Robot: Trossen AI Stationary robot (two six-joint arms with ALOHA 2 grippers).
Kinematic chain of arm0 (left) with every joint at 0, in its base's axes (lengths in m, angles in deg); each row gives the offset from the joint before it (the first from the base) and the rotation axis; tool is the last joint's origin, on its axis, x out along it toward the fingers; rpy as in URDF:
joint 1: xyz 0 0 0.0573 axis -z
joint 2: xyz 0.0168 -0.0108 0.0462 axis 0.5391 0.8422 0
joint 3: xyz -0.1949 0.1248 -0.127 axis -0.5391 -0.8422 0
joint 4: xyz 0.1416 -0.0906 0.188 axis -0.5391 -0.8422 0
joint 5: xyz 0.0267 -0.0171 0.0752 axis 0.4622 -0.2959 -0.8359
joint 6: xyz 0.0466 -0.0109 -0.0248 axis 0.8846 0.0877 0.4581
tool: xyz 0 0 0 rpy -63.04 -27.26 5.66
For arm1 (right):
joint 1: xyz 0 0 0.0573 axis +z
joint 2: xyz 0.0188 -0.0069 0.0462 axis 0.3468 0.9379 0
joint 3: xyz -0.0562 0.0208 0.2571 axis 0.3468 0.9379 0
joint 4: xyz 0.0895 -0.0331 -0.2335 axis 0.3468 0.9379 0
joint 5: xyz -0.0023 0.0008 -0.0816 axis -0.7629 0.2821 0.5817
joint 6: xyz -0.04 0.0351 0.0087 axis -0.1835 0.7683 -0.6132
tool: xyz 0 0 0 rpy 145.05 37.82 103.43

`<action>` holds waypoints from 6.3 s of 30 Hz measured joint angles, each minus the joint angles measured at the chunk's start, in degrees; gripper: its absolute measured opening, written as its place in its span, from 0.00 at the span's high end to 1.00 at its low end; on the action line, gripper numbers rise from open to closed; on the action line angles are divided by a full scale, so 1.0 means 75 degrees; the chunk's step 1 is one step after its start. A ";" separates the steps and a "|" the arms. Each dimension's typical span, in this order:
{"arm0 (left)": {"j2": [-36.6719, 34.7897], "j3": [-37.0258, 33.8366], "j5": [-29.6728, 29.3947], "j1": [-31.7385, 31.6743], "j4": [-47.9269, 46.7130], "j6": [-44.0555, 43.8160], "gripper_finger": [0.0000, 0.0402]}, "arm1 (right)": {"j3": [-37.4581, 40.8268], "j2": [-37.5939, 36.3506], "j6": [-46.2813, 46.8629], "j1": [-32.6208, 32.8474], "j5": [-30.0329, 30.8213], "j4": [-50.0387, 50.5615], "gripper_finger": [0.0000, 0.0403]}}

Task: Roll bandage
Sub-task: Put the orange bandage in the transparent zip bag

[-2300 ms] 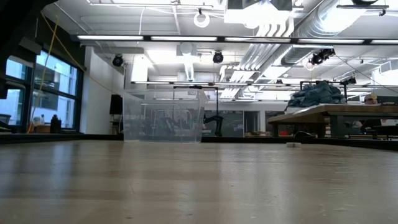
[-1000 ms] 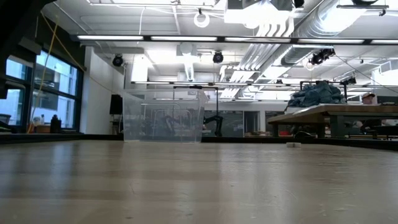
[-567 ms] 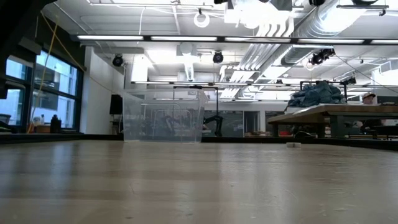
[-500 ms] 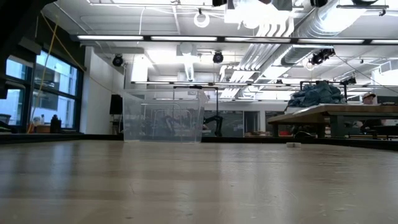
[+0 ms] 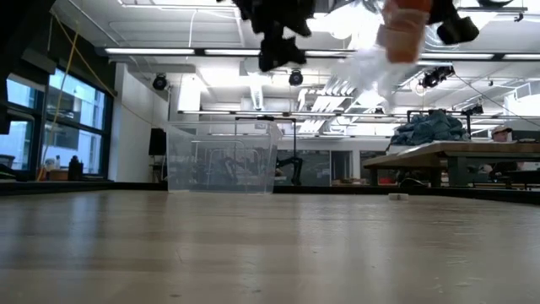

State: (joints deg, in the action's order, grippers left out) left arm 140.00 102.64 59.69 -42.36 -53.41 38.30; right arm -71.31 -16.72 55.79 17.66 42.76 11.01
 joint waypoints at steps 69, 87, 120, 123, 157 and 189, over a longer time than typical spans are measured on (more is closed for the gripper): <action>-0.1190 -0.3726 -0.6771 0.2838 0.4539 0.7816 0.75 | -0.0002 0.3652 -0.0965 -0.2206 -0.5293 -0.3123 1.00; -0.1211 -0.2351 -0.5148 0.2506 0.2079 0.4940 1.00 | -0.0023 0.3640 -0.0990 -0.2156 -0.3632 -0.1908 1.00; -0.0745 -0.1732 -0.3607 0.1492 0.1676 0.4324 1.00 | 0.0001 0.3328 -0.2883 -0.1850 -0.3480 -0.2000 1.00; -0.0854 -0.1706 -0.3642 0.1495 0.1727 0.4303 1.00 | -0.0002 0.3035 -0.2914 -0.1915 -0.3331 -0.2177 0.99; -0.0813 -0.1715 -0.4245 0.1346 0.2984 0.4074 1.00 | -0.0008 0.1279 -0.1919 -0.1798 -0.1454 -0.2151 0.74; -0.0810 -0.1715 -0.5704 0.2124 0.4011 0.7711 1.00 | -0.0008 0.1484 -0.2461 -0.1198 -0.1637 -0.2603 1.00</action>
State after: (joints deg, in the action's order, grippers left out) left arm 133.92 89.78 16.91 -26.43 -23.32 96.14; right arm -71.36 -5.59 37.34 8.67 30.48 -8.51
